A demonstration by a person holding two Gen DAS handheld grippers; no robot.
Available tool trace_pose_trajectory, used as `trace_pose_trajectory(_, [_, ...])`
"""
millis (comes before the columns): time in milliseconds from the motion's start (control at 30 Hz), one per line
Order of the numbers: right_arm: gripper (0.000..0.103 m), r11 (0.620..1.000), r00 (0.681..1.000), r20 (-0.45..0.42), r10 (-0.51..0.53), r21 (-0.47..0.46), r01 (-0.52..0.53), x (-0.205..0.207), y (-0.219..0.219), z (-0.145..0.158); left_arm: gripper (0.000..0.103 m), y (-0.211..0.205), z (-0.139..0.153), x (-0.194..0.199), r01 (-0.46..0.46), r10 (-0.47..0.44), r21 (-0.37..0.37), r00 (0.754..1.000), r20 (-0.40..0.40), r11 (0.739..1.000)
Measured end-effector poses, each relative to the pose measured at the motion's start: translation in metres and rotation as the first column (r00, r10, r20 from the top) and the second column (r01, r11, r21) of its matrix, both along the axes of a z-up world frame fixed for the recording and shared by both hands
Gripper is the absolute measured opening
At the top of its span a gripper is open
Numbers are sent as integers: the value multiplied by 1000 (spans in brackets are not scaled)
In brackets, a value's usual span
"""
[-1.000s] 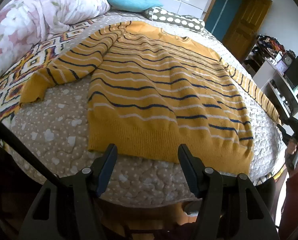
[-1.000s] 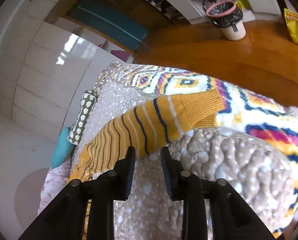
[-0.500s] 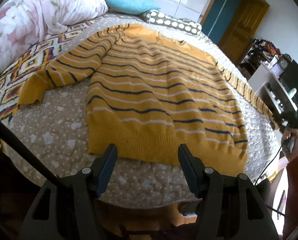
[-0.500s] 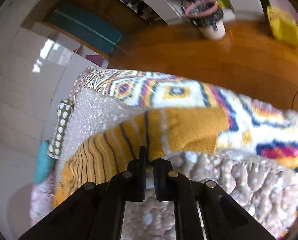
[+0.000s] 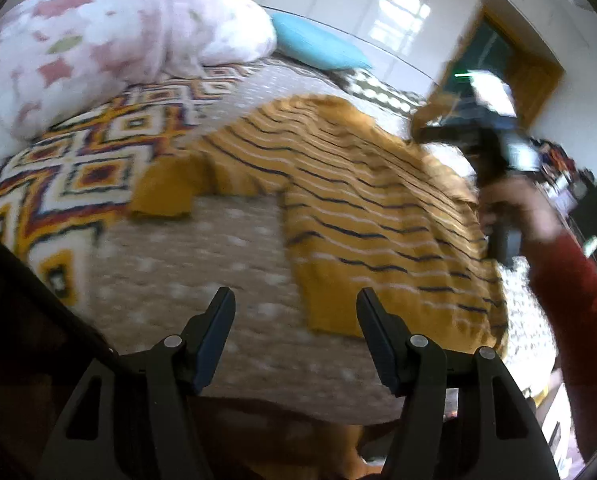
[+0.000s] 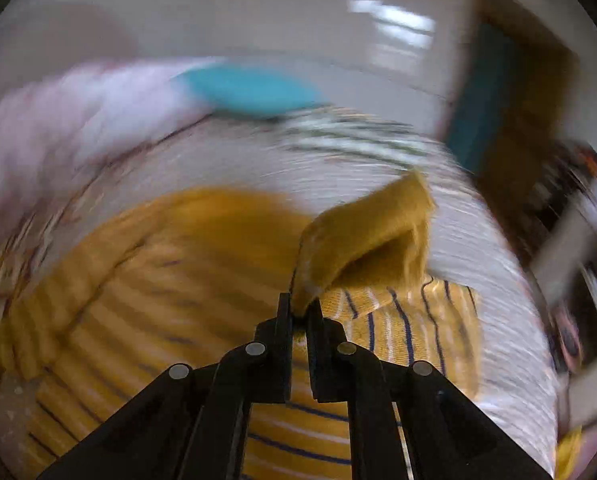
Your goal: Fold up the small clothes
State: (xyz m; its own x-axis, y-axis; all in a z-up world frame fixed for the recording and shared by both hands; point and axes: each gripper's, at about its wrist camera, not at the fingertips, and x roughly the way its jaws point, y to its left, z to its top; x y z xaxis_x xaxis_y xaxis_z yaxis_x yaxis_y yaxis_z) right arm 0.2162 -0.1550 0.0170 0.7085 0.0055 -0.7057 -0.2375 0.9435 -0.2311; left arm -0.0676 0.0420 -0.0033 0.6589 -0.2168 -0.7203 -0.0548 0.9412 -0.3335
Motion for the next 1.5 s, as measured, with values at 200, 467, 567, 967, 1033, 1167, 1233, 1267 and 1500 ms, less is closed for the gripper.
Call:
trace_pose_trajectory(200, [26,940,954,-60,293,-162,-299,-30,129,-68,65,40,-3,-10,-64,64,-11,998,10,998])
trace_pose_trajectory(467, [38,974,974,-5,226,-35,-226,-40,76,-37,66,64,-17,-5,-125,125,1,992,4,992])
trace_pose_trajectory(567, [38,991,990,-27,135,27,-134,-27,43,-31,66,71,-20,-7,-140,140,-9,990,4,990])
trace_pose_trajectory(967, [36,1000,980,-200,10,-3,-11,83,72,-66,66,88,-17,-18,-191,191,-22,982,10,981])
trace_pose_trajectory(1033, [39,998,984,-175,25,-52,-34,90,83,-60,66,94,-17,-21,-206,207,-24,978,12,978])
trace_pose_trajectory(1167, [41,989,995,-77,55,-132,-65,78,102,-30,66,103,-21,-22,-230,230,-33,973,2,973])
trace_pose_trajectory(1233, [41,986,986,-65,151,-55,-154,48,112,-15,66,108,-20,-25,-244,244,-31,970,6,969])
trace_pose_trajectory(1267, [41,978,975,-80,205,-18,-207,33,117,-12,66,111,-19,-26,-251,251,-28,968,8,968])
trace_pose_trajectory(1500, [43,794,780,-165,604,212,-570,-98,166,-18,66,142,-13,-42,-343,344,-20,939,26,939])
